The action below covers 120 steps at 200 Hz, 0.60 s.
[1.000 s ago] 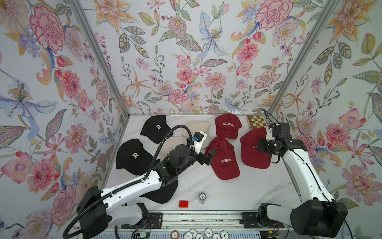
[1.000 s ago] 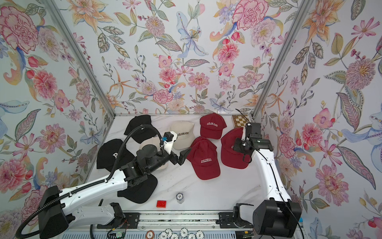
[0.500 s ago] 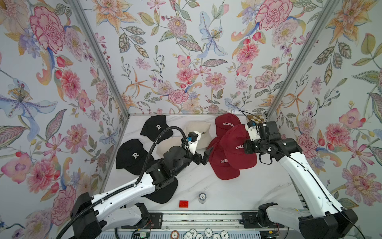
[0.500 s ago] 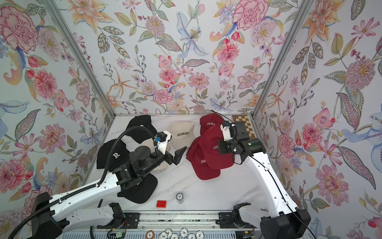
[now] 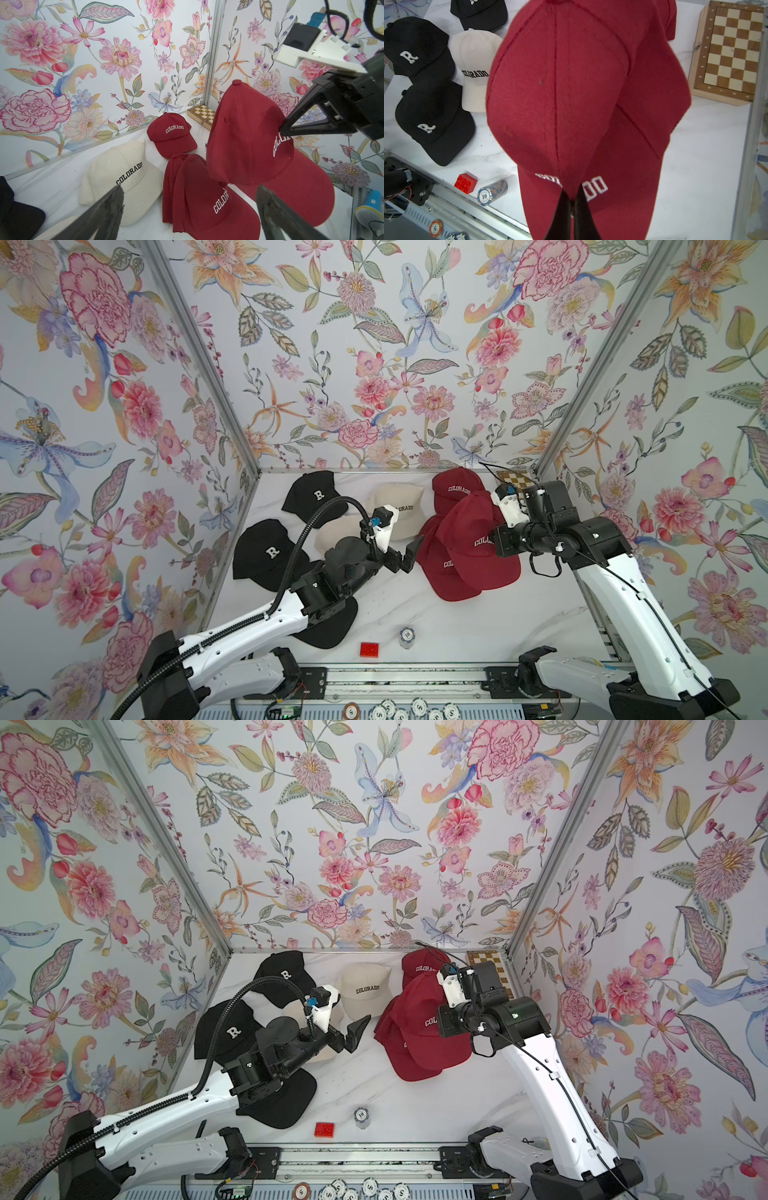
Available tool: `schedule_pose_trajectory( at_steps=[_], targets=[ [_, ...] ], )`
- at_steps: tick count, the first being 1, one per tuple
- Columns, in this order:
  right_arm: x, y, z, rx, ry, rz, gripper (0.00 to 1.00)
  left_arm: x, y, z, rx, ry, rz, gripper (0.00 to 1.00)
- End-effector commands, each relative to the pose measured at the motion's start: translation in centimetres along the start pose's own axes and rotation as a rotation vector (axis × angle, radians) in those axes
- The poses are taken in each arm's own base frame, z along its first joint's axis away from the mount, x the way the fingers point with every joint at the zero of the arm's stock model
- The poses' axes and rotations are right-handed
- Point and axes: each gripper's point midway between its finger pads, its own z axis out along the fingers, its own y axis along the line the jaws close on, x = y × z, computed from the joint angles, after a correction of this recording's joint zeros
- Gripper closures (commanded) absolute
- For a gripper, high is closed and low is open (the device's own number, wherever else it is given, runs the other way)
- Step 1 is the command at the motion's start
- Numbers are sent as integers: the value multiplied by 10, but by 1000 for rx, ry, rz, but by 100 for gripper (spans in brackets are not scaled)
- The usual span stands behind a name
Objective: Stack the baseball caps by color
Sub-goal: Place the baseball cap on the baseball cap.
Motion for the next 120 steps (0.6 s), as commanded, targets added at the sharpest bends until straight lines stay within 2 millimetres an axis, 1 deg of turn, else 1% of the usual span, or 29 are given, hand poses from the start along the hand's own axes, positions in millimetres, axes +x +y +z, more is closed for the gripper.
schedule_pose_trajectory(
  at_steps=[1,19,39,71,86,103,120],
  targets=[
    [17,12,-19,-59,50,40,100,5,-2,4,-4,11,6,0],
    [28,20,-18,-101,98,65,100,4,-5,7,12,11,9,0],
    [42,26,-11,-133,148,84,100,4,-9,11,26,16,12,0],
    [57,20,3,-103,202,93,100,4,-9,10,29,16,7,0],
    [57,20,10,-106,210,94,100,6,-8,8,29,17,6,0],
    [57,14,22,-78,217,98,100,9,-7,7,23,18,6,0],
    [53,13,35,-71,222,103,100,9,-5,4,16,18,7,0]
  ],
)
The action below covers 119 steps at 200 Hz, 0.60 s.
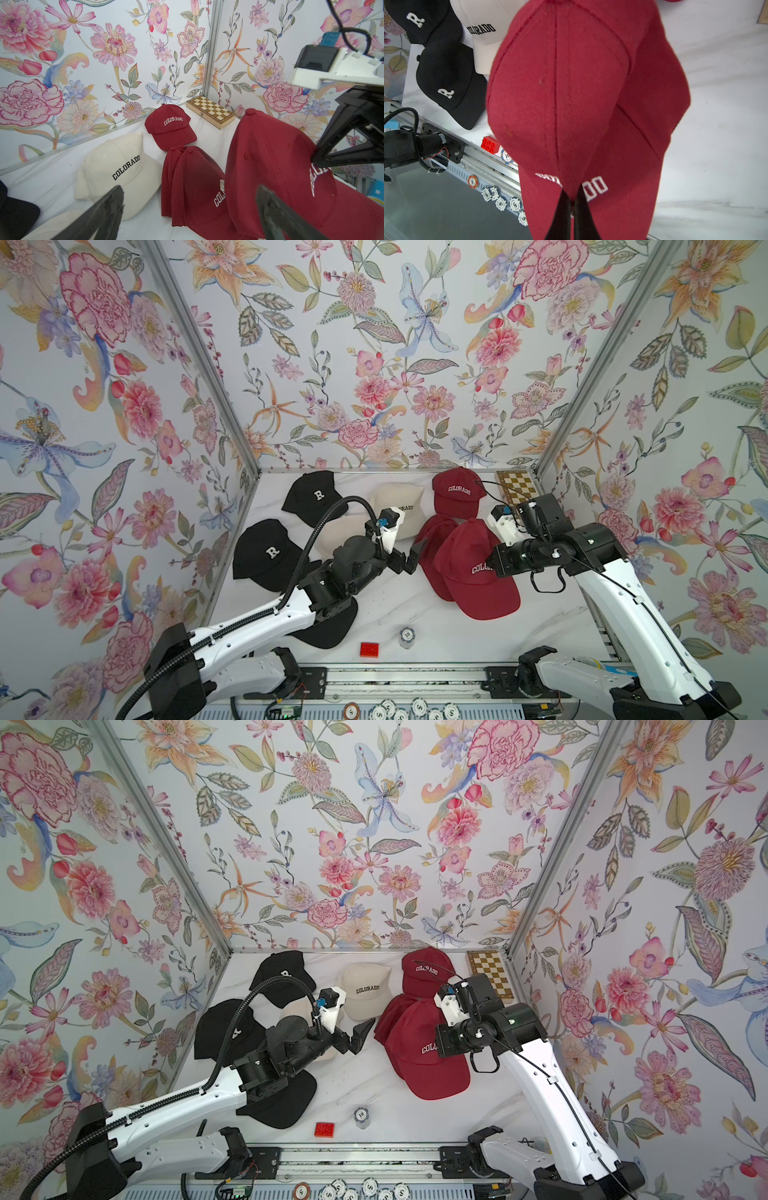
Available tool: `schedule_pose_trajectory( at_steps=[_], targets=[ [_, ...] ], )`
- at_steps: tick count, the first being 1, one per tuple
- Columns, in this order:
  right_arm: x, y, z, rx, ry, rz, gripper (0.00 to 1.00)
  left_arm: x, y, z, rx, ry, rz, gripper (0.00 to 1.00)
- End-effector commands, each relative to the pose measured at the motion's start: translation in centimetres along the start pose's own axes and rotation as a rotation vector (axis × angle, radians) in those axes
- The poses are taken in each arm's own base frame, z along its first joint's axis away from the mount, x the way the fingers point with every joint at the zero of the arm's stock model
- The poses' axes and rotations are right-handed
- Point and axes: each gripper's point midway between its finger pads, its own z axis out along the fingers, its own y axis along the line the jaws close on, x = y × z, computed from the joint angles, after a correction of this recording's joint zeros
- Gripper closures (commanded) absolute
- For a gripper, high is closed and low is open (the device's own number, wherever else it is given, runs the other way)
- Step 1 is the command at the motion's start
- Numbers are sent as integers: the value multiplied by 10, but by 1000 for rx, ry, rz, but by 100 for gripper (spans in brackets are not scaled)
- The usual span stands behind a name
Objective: Stack the baseball caps by color
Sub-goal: Place the baseball cap on the baseball cap.
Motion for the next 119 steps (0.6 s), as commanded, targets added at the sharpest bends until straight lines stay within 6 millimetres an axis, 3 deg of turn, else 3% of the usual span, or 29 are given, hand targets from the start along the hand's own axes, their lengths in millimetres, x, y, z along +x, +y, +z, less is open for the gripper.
schedule_pose_trajectory(
  at_steps=[1,60,119],
  targets=[
    [-9,-3,16,13,4,17,100,-7,-3,-7,10,-27,-2,0],
    [-39,-12,49,48,-6,5,100,-1,6,-10,-31,-15,21,0],
    [-42,-26,91,89,58,-19,100,2,11,-5,-59,-1,45,0]
  ],
)
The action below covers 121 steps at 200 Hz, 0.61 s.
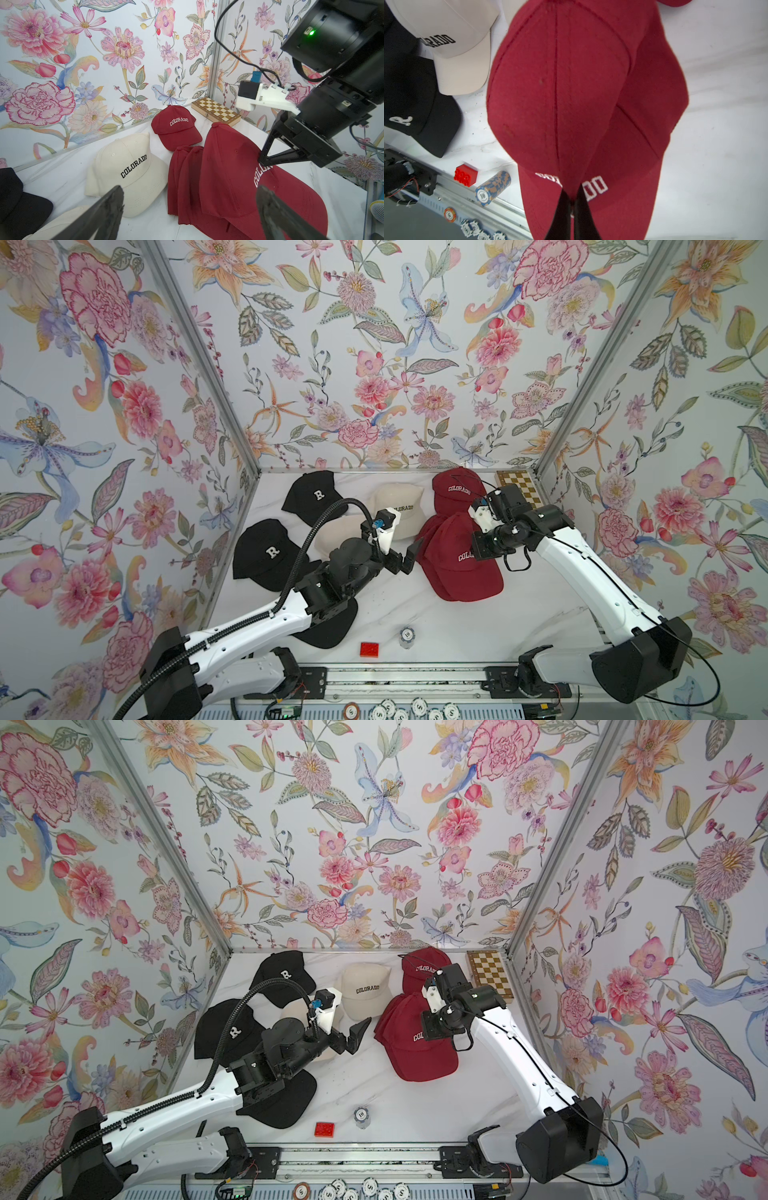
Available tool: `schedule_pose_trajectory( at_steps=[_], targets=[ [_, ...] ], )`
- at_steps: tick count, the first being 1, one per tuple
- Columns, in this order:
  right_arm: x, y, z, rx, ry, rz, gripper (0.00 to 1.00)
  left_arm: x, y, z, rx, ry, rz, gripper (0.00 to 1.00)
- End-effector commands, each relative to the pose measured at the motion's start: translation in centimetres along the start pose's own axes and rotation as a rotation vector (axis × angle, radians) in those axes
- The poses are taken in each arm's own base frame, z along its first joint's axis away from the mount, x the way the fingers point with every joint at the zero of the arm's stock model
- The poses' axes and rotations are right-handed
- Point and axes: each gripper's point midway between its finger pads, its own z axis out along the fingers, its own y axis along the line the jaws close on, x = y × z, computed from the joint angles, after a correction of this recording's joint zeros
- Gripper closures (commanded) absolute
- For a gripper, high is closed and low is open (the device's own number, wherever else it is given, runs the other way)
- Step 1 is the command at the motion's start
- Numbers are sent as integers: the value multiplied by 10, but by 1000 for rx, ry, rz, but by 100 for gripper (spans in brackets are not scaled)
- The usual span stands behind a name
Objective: Stack the baseball caps by color
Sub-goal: Place the baseball cap on the baseball cap.
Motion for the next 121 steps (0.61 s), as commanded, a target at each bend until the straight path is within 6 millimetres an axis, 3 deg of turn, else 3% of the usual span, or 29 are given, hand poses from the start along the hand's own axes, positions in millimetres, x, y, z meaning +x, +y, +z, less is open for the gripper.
schedule_pose_trajectory(
  at_steps=[1,58,121],
  targets=[
    [-3,-5,18,21,6,-27,100,2,4,1,-25,6,28,0],
    [9,-13,55,32,56,-26,100,3,4,9,-18,17,29,0],
    [8,-23,82,64,32,-18,100,4,7,11,-23,28,32,0]
  ],
)
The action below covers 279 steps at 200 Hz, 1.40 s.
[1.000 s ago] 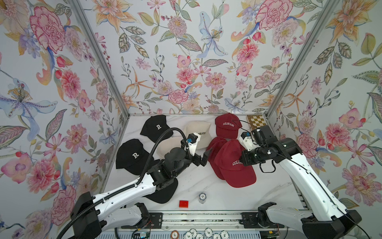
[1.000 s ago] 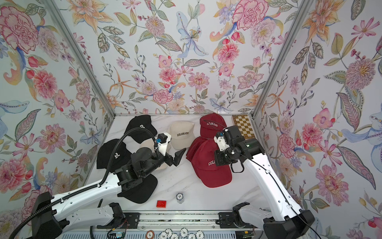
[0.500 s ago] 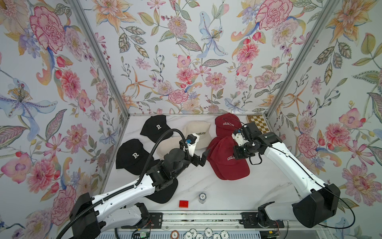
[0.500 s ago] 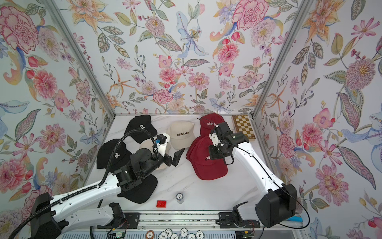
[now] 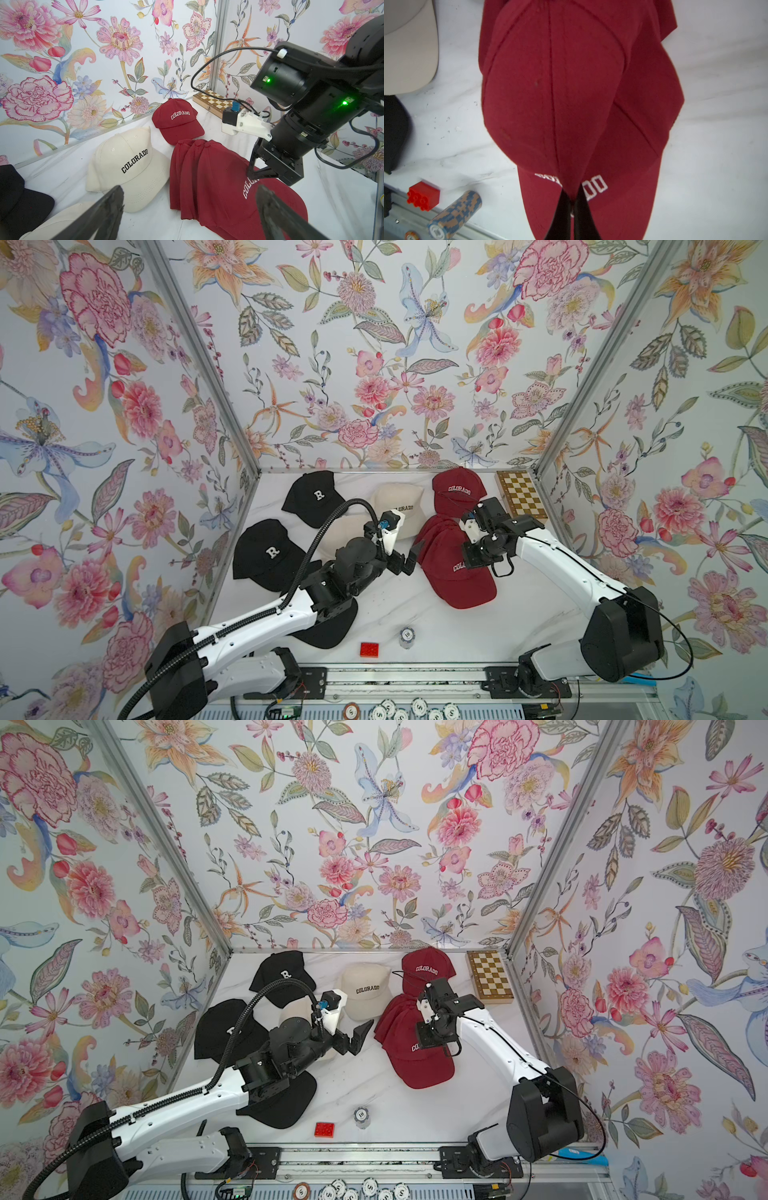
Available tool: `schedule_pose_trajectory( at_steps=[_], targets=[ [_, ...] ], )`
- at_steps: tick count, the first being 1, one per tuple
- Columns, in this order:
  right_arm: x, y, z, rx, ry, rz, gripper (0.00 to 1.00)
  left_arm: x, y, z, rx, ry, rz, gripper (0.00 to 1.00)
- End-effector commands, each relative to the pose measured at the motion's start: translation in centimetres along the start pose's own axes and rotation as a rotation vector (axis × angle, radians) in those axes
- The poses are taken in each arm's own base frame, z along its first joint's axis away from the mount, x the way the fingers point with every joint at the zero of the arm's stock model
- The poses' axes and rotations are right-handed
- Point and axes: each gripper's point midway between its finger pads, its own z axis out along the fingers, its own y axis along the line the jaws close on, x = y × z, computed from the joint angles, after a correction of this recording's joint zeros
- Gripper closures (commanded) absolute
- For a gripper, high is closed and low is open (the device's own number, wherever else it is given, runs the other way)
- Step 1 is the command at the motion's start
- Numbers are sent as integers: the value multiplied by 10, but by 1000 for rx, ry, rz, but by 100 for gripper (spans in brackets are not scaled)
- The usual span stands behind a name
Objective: Stack the baseball caps by color
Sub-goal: Place the baseball cap on the baseball cap.
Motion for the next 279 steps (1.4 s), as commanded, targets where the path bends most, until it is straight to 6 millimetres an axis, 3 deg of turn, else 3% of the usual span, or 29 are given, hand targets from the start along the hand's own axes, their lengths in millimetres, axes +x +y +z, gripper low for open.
schedule_pose_trajectory(
  at_steps=[1,82,98,126,183,195,219,242,279],
  targets=[
    [-7,-4,11,27,-36,-14,100,-10,5,1,-14,-11,11,0],
    [-8,-5,33,37,-30,-36,100,-10,9,-2,-27,-3,7,0],
    [-5,-4,39,33,-21,-40,94,-10,10,-2,-30,-3,6,0],
    [-1,-9,48,47,-12,-36,72,-9,11,-2,-34,2,8,0],
    [-1,-11,57,60,1,-33,58,-11,15,-3,-46,0,6,0],
    [-3,-11,53,59,-9,-29,51,-10,16,-3,-51,1,5,0],
    [-10,-9,35,63,-44,-32,28,-11,17,-5,-56,-2,5,0],
    [-18,-6,9,64,-71,-43,18,-12,18,-5,-60,-4,6,0],
    [-37,-2,-37,81,-138,-56,13,-13,17,-2,-55,-9,10,0]
  ],
)
